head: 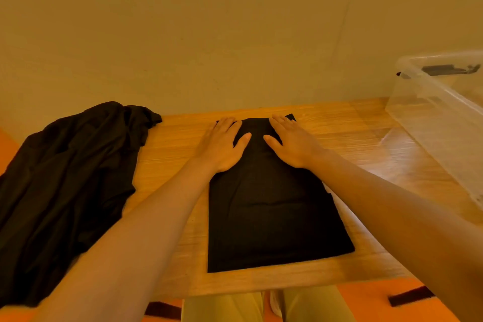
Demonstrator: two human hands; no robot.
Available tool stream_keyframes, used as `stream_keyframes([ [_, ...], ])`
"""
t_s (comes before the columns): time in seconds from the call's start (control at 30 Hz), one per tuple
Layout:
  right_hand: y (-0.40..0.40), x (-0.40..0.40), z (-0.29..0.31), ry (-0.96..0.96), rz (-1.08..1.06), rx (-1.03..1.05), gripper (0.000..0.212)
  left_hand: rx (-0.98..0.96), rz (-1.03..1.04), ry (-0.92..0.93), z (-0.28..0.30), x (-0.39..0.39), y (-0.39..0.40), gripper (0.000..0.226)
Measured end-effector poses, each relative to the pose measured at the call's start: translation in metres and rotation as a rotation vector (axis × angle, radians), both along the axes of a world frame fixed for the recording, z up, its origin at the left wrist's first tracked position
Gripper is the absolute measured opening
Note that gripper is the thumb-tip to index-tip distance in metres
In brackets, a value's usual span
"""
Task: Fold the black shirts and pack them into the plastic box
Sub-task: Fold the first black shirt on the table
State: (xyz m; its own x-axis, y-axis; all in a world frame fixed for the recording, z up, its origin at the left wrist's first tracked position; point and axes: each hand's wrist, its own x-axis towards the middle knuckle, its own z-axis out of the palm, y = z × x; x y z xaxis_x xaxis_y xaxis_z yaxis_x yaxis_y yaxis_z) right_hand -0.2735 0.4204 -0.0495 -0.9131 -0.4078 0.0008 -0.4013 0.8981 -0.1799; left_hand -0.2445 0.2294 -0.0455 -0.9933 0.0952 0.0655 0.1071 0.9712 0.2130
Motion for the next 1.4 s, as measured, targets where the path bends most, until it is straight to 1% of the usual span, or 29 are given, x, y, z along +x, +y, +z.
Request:
stream_keyframes([
  [0.13, 0.002, -0.019, -0.01, -0.029, -0.026, 0.043, 0.068, -0.08, -0.048, -0.112, -0.009, -0.02, -0.006, 0.07],
  [0.47, 0.012, -0.047, -0.014, -0.062, -0.155, 0.114, 0.085, -0.113, -0.009, -0.132, -0.017, -0.047, -0.013, 0.079],
  [0.57, 0.011, -0.046, -0.009, -0.054, -0.138, 0.083, 0.081, -0.081, 0.026, -0.123, -0.017, -0.049, -0.015, 0.075],
  [0.63, 0.014, -0.04, -0.002, 0.026, -0.099, -0.003, 0.071, -0.022, 0.051, -0.045, -0.014, -0.044, -0.016, 0.067],
  [0.73, 0.021, -0.016, 0.016, 0.156, 0.021, -0.168, 0.051, 0.071, 0.004, 0.112, -0.003, -0.022, -0.016, 0.056],
  [0.8, 0.024, 0.01, 0.028, 0.149, 0.144, -0.178, 0.045, 0.096, -0.112, 0.14, 0.005, 0.004, -0.015, 0.052],
  [0.87, 0.029, 0.041, 0.033, 0.111, 0.237, -0.14, 0.046, 0.075, -0.248, 0.129, 0.009, 0.037, -0.017, 0.053],
  [0.93, 0.039, 0.074, 0.031, 0.072, 0.303, -0.11, 0.049, 0.066, -0.366, 0.082, 0.011, 0.076, -0.021, 0.058],
  [1.03, 0.059, 0.118, 0.018, 0.017, 0.352, -0.094, 0.054, 0.068, -0.463, -0.015, 0.004, 0.128, -0.026, 0.066],
  [1.13, 0.078, 0.154, 0.003, 0.027, 0.339, -0.092, 0.054, 0.094, -0.452, -0.047, -0.009, 0.165, -0.031, 0.066],
  [1.2, 0.088, 0.172, -0.003, 0.049, 0.346, -0.086, 0.054, 0.137, -0.419, -0.013, -0.015, 0.181, -0.033, 0.063],
  [1.3, 0.099, 0.189, -0.005, 0.031, 0.363, -0.086, 0.058, 0.214, -0.396, 0.048, -0.021, 0.195, -0.033, 0.059],
  [1.4, 0.103, 0.195, -0.007, 0.037, 0.403, -0.041, 0.065, 0.23, -0.381, 0.11, -0.024, 0.2, -0.031, 0.057],
])
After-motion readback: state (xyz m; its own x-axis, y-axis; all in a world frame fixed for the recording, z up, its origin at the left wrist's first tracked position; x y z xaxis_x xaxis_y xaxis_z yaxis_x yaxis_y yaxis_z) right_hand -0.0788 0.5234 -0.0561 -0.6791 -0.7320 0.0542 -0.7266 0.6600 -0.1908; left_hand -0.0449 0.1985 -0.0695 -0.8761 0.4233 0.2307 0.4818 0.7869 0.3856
